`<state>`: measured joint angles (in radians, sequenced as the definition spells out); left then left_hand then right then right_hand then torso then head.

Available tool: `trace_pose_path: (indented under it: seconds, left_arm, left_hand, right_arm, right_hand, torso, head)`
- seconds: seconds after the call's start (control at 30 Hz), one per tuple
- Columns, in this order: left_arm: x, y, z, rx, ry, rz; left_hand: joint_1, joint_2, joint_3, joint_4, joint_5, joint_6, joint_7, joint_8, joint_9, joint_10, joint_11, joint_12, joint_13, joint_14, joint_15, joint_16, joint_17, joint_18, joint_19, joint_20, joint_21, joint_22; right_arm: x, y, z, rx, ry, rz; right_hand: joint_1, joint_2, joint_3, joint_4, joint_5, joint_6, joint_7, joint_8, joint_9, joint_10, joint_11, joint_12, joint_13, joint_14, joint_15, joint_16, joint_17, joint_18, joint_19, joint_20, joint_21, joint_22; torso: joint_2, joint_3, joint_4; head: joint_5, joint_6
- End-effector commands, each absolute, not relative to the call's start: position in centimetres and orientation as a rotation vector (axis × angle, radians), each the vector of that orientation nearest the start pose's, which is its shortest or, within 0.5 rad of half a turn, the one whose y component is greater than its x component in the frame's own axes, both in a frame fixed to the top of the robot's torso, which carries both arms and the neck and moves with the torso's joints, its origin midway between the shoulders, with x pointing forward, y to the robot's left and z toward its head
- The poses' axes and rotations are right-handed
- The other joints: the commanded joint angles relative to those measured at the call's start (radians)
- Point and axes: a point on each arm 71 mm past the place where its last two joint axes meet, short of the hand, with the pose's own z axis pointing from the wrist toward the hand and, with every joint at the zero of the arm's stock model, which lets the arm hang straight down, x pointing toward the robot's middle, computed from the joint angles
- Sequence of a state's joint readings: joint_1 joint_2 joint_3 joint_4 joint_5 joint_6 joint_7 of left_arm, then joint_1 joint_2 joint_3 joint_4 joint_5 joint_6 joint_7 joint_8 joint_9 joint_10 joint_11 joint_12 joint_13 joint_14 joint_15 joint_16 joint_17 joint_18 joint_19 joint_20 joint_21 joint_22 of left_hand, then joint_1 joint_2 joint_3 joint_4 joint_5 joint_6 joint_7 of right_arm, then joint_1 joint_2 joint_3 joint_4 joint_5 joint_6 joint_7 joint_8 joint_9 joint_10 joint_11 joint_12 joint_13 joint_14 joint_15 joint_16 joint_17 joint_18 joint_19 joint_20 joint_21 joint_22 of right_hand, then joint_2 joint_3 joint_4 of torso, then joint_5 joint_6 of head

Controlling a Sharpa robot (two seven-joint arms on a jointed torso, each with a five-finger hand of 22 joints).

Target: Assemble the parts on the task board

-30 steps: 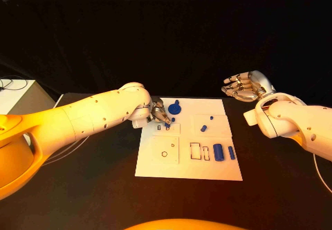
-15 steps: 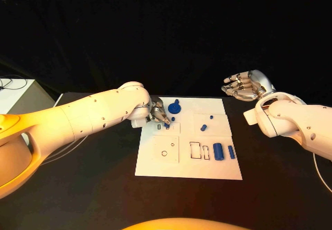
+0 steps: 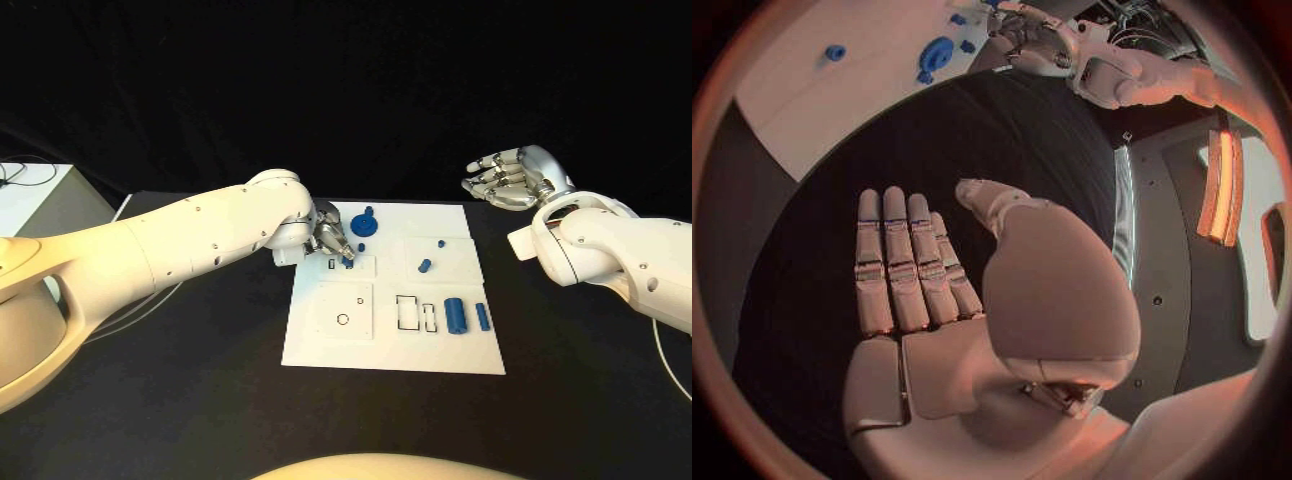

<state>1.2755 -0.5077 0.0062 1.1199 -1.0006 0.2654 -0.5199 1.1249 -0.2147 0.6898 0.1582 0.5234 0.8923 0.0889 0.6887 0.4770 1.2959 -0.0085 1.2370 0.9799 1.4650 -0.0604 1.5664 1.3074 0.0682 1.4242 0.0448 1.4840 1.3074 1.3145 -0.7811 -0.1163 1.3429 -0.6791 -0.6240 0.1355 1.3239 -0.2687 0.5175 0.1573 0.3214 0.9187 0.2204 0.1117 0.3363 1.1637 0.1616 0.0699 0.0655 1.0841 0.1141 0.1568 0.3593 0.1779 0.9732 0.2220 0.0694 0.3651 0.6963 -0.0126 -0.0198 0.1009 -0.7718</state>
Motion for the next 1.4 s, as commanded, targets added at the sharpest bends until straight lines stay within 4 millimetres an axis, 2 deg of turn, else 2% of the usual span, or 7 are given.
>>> trace_pose_path:
  seconds: [0.03, 1.4]
  left_arm:
    - [55.2, 15.39, -20.05, -0.209, 2.372, -0.434]
    - [55.3, 15.33, -20.3, -0.191, 2.382, -0.412]
  left_hand:
    - [-0.001, 0.007, 0.194, -0.2, 0.006, 0.028, -0.021, 0.005, 0.135, 0.009, -0.002, 0.004, 0.0, 0.106, -0.007, 0.004, 0.263, -0.018, 0.006, 0.001, 0.004, 0.04]
    - [-0.004, 0.007, 0.195, -0.2, 0.009, 0.028, -0.021, 0.005, 0.137, 0.008, -0.002, 0.003, -0.001, 0.106, -0.007, 0.004, 0.263, -0.018, 0.007, 0.0, 0.005, 0.041]
  right_arm:
    - [53.41, -24.12, -15.05, 0.541, 1.39, 0.892]
    - [53.43, -24.0, -15.06, 0.537, 1.385, 0.894]
  right_hand:
    - [-0.01, -0.002, -0.005, 0.0, 0.003, -0.001, 0.006, -0.006, -0.001, -0.007, -0.002, -0.004, -0.001, -0.006, 0.004, -0.003, -0.001, 0.004, 0.001, 0.008, -0.004, -0.001]
    - [-0.009, -0.001, -0.007, -0.001, 0.004, 0.0, 0.006, -0.008, -0.001, -0.009, -0.002, -0.003, -0.001, -0.006, 0.005, -0.006, -0.003, 0.005, -0.001, 0.009, -0.005, -0.006]
  torso:
    - [0.0, 0.0003, 0.0001]
    - [0.001, 0.0, -0.0007]
  head:
    - [0.001, -0.001]
    - [0.004, -0.009]
